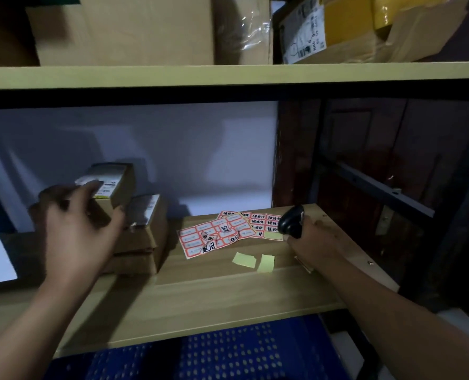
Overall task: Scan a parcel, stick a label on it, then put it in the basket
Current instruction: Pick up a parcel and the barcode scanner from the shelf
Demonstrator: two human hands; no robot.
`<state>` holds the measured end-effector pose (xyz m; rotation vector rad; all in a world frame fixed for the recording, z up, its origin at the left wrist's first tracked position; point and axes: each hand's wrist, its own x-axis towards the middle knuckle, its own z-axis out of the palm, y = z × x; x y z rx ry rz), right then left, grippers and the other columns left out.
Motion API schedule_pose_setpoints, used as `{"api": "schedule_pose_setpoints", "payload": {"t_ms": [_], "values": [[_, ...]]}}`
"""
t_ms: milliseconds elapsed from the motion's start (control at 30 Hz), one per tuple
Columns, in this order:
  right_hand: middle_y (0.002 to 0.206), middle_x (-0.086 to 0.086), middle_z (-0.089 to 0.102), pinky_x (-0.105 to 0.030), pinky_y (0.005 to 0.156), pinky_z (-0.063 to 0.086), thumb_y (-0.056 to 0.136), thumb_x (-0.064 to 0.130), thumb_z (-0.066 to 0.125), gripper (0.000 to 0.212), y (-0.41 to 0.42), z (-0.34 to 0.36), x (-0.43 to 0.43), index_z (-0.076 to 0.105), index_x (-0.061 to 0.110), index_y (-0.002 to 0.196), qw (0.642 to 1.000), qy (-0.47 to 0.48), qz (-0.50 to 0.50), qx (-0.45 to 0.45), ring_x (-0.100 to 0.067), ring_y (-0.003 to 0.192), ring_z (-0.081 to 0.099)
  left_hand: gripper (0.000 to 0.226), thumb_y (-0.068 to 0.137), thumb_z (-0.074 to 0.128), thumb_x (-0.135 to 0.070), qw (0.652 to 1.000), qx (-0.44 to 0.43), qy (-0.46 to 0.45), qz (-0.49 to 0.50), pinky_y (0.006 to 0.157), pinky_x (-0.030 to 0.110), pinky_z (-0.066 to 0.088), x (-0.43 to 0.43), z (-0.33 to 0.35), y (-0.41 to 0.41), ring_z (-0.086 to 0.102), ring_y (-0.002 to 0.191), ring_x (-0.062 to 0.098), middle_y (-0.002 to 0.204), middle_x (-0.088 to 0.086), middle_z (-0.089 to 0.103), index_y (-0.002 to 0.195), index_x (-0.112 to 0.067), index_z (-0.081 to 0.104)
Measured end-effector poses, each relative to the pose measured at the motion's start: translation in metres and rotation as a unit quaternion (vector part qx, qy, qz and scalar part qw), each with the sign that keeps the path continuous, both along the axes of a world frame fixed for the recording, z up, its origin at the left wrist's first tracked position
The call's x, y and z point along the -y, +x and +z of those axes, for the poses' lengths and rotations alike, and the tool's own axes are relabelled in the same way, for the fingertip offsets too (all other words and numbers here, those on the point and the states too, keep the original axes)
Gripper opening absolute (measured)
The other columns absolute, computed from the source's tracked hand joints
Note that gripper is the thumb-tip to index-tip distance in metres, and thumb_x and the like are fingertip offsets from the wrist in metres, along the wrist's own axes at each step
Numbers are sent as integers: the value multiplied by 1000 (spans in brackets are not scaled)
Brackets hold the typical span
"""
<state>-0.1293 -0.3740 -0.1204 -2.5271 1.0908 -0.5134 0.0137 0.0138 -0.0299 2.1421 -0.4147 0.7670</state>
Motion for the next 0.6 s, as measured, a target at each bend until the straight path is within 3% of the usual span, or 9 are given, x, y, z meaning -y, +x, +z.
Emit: {"api": "schedule_pose_setpoints", "payload": {"t_ms": [133, 200, 300, 367, 467, 500, 600], "values": [[93, -2, 79, -38, 68, 62, 82, 49, 52, 57, -4, 8, -2, 67, 16, 126, 1000, 3, 2, 2, -25, 81, 75, 59, 88, 68, -46, 984, 145, 4, -102, 118, 56, 46, 7, -8, -16, 47, 138, 37, 140, 3, 43, 140, -19, 67], [88, 1, 75, -40, 70, 62, 86, 48, 55, 51, -13, 19, -13, 69, 18, 125, 1000, 4, -1, 16, -25, 80, 73, 59, 88, 67, -46, 970, 162, 2, -183, 121, 51, 45, 14, -11, -25, 49, 139, 32, 143, 12, 46, 140, -17, 68], [104, -6, 79, -37, 81, 57, 91, 36, 71, 39, -28, 45, -33, 71, 22, 127, 991, 56, 15, 122, -31, 96, 74, 54, 88, 71, -40, 950, 161, 6, -266, 123, 27, 40, 25, -12, -36, 50, 140, 18, 142, 11, 48, 138, -20, 68], [104, -4, 74, -32, 83, 49, 91, 26, 78, 37, -42, 61, -46, 73, 20, 128, 970, 120, 36, 208, -26, 97, 70, 52, 87, 74, -39, 940, 136, 12, -313, 122, 23, 38, 27, -13, -36, 50, 142, 18, 142, 10, 48, 137, -22, 69], [85, 3, 80, -44, 82, 58, 92, 21, 74, 10, -58, 80, -63, 78, 28, 98, 923, 205, 80, 317, -24, 89, 76, 51, 87, 80, -31, 919, 117, 23, -377, 122, 28, 40, 26, -13, -34, 51, 142, 24, 142, 11, 49, 136, -21, 70], [75, 6, 81, -42, 76, 58, 93, 16, 73, 13, -60, 86, -69, 78, 28, 94, 904, 240, 101, 340, -17, 79, 78, 51, 86, 82, -26, 908, 108, 29, -403, 121, 32, 41, 26, -12, -33, 51, 141, 27, 142, 12, 49, 136, -20, 70], [66, 12, 79, -32, 66, 51, 87, 22, 79, 17, -61, 103, -90, 74, 18, 103, 849, 341, 177, 362, -1, 59, 74, 52, 86, 84, -21, 869, 77, 46, -487, 118, 38, 43, 24, -5, -36, 52, 137, 30, 141, 13, 49, 136, -16, 70]]}}
